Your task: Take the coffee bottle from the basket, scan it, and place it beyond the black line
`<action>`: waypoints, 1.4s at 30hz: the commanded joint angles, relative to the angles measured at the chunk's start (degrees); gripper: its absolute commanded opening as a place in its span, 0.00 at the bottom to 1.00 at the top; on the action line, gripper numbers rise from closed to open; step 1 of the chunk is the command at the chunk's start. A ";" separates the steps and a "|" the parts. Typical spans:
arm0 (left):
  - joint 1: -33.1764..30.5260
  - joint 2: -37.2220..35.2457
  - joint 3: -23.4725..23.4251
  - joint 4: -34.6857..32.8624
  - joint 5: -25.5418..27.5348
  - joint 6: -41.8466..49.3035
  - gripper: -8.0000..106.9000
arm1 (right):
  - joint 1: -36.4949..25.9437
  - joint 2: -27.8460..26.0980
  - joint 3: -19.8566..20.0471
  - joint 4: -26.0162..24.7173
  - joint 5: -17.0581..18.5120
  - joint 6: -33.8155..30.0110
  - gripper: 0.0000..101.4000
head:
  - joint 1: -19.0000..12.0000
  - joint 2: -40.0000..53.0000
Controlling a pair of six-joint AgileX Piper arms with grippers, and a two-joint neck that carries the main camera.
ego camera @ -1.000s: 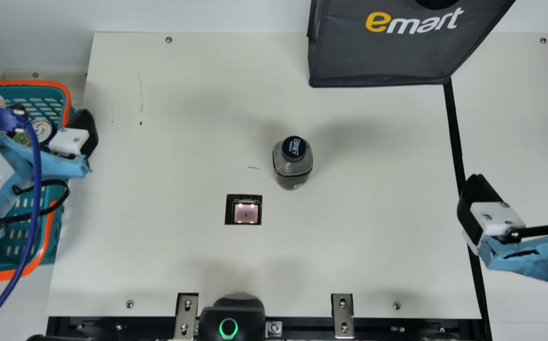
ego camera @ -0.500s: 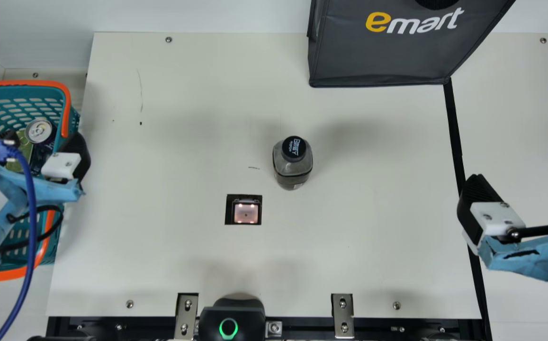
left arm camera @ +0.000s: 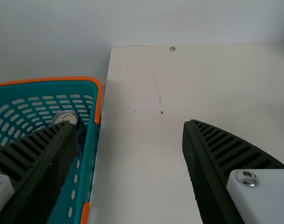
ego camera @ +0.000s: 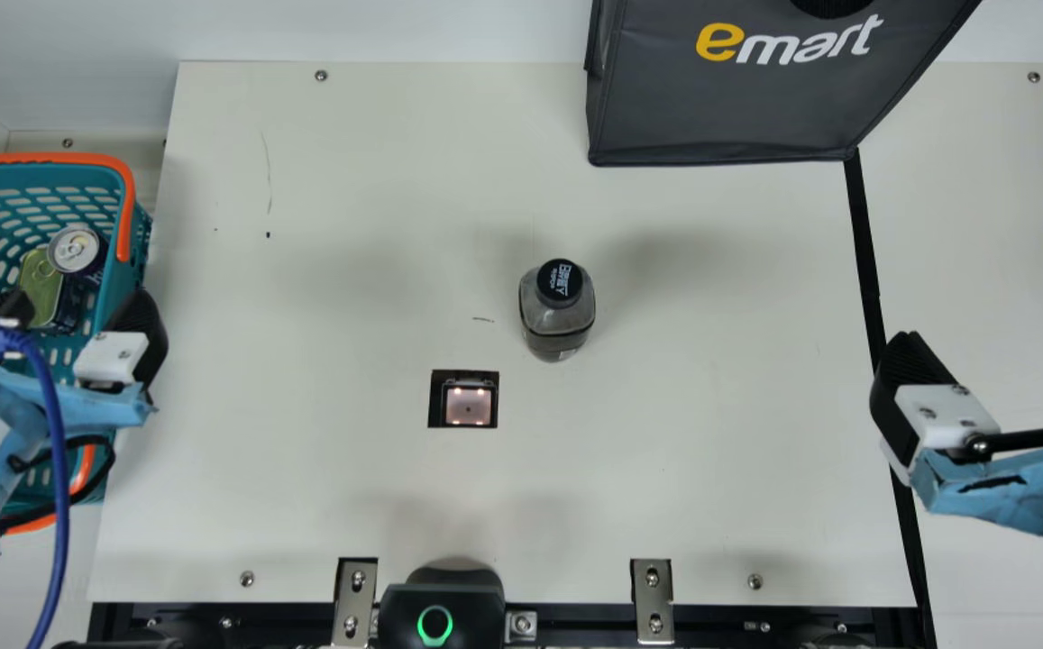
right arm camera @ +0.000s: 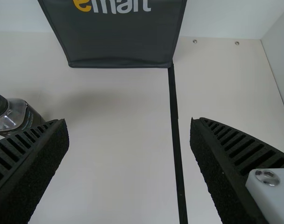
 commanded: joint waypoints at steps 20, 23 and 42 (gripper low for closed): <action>1.04 -3.16 2.80 -1.41 1.71 2.55 0.85 | 0.00 0.00 0.00 0.00 -0.08 0.00 0.90 | -1.57 0.09; 1.20 -3.32 2.99 -1.50 1.80 2.69 0.85 | 0.00 0.00 0.00 0.00 -0.08 0.00 0.90 | -1.57 0.09; 1.57 -3.45 3.42 -2.25 1.82 3.26 0.85 | 0.00 0.00 0.00 0.00 -0.08 0.00 0.90 | -1.57 0.09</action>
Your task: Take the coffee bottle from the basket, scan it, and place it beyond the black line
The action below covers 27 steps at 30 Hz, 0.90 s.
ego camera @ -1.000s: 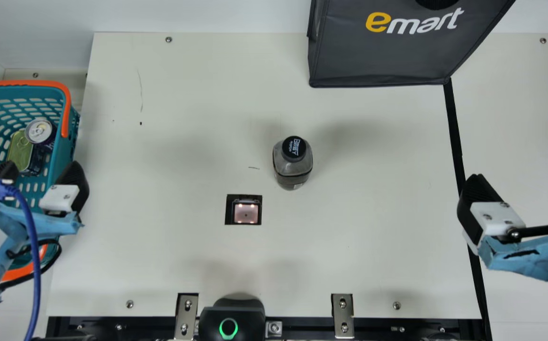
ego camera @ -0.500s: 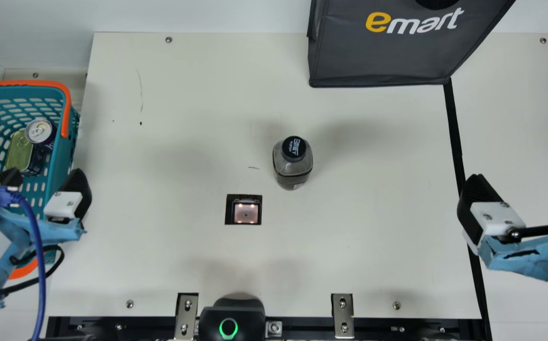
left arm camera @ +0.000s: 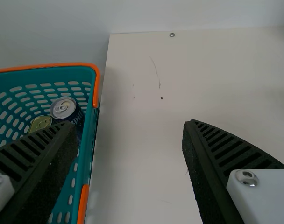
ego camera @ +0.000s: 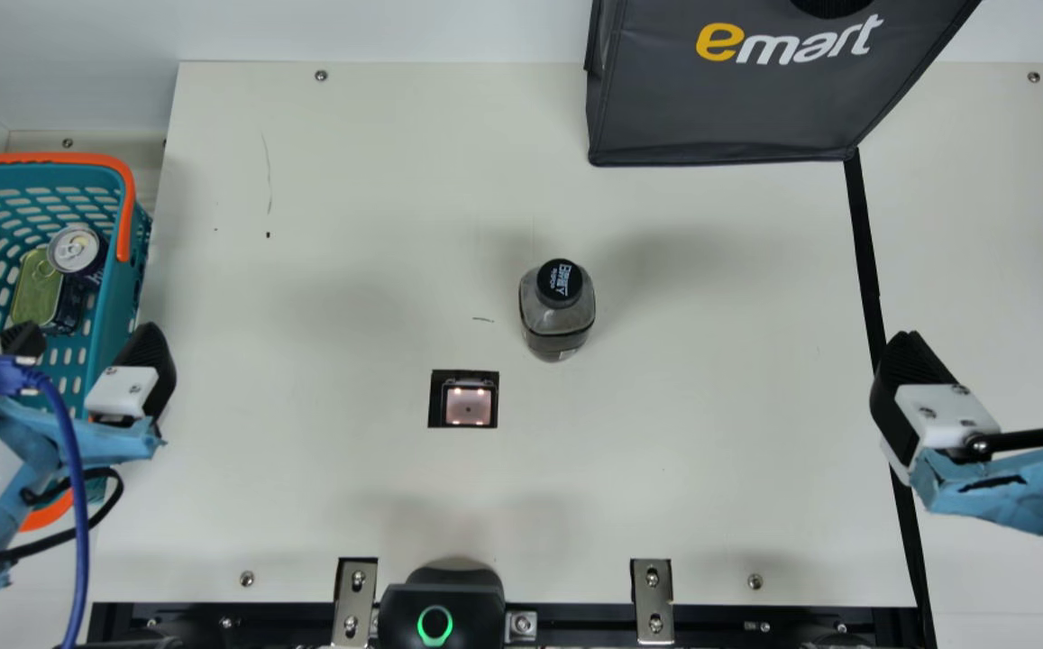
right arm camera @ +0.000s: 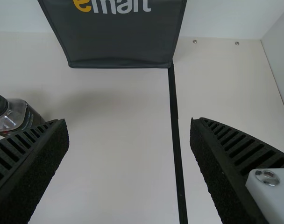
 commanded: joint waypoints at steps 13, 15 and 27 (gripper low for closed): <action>0.00 0.00 0.00 0.00 0.00 0.00 0.85 | 0.00 0.00 0.00 0.00 0.07 0.00 0.90 | -1.57 0.09; 0.00 0.00 0.00 0.00 0.00 0.00 0.85 | 0.00 0.00 0.00 0.00 0.07 0.00 0.90 | -1.57 0.09; 0.00 0.00 0.00 0.00 0.00 0.00 0.85 | 0.81 1.30 -0.67 -0.19 -1.18 -0.32 0.90 | -1.57 0.09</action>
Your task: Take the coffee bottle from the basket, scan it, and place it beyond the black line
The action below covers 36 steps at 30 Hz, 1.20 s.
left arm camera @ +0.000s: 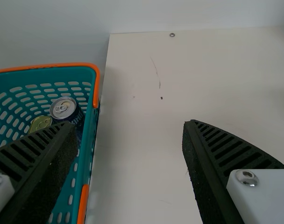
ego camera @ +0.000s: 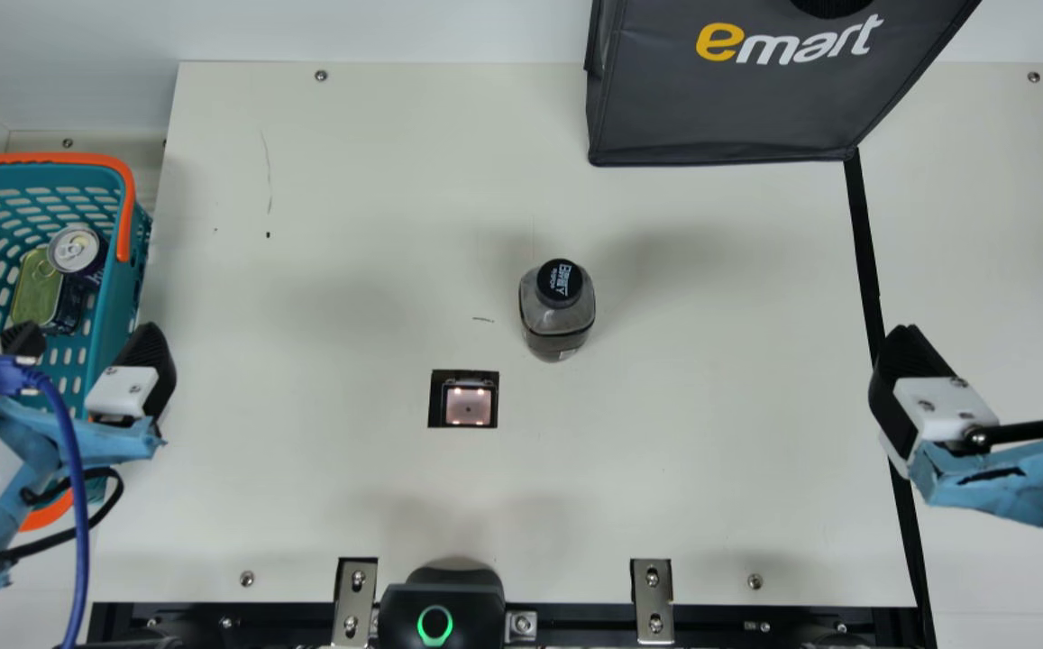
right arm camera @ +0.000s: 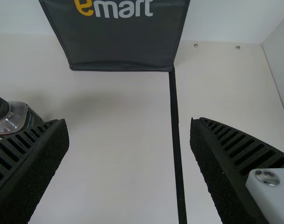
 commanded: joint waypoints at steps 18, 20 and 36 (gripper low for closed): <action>0.00 0.00 0.00 0.00 0.00 0.00 0.85 | -0.81 5.85 -1.82 4.43 -4.71 -4.10 0.90 | -1.57 0.09; 0.00 0.00 0.00 0.00 0.00 0.00 0.85 | -1.17 6.59 -1.97 5.44 -4.94 -4.71 0.90 | -1.57 0.09; 0.00 0.00 0.00 0.00 0.00 0.00 0.85 | -0.14 10.61 -1.78 9.02 -7.20 -8.33 0.90 | -1.57 0.09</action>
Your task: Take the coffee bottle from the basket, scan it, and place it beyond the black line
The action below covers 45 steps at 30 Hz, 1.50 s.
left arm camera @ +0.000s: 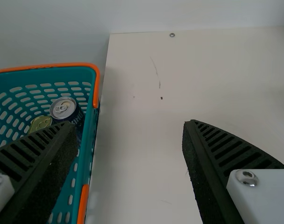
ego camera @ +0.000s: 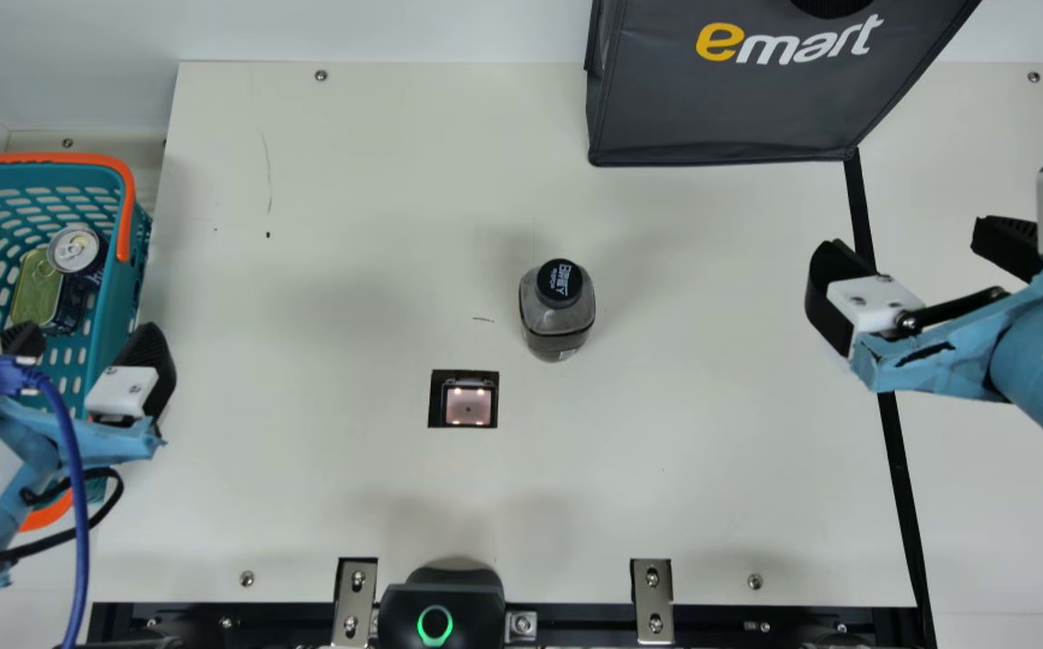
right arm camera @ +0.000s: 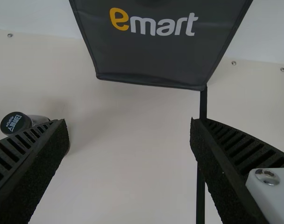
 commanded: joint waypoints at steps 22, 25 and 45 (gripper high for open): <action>0.00 0.00 0.00 0.00 0.00 0.00 0.85 | 11.42 2.76 -0.52 -4.16 -3.42 2.95 0.90 | -1.48 0.18; 0.00 0.00 0.00 0.00 0.00 0.00 0.85 | 13.58 3.28 -0.90 -5.08 -3.74 3.97 0.90 | -1.48 0.18; 0.00 0.00 0.00 0.00 0.00 0.00 0.85 | 24.22 11.43 -5.70 -7.93 -5.09 11.25 0.90 | -1.48 0.18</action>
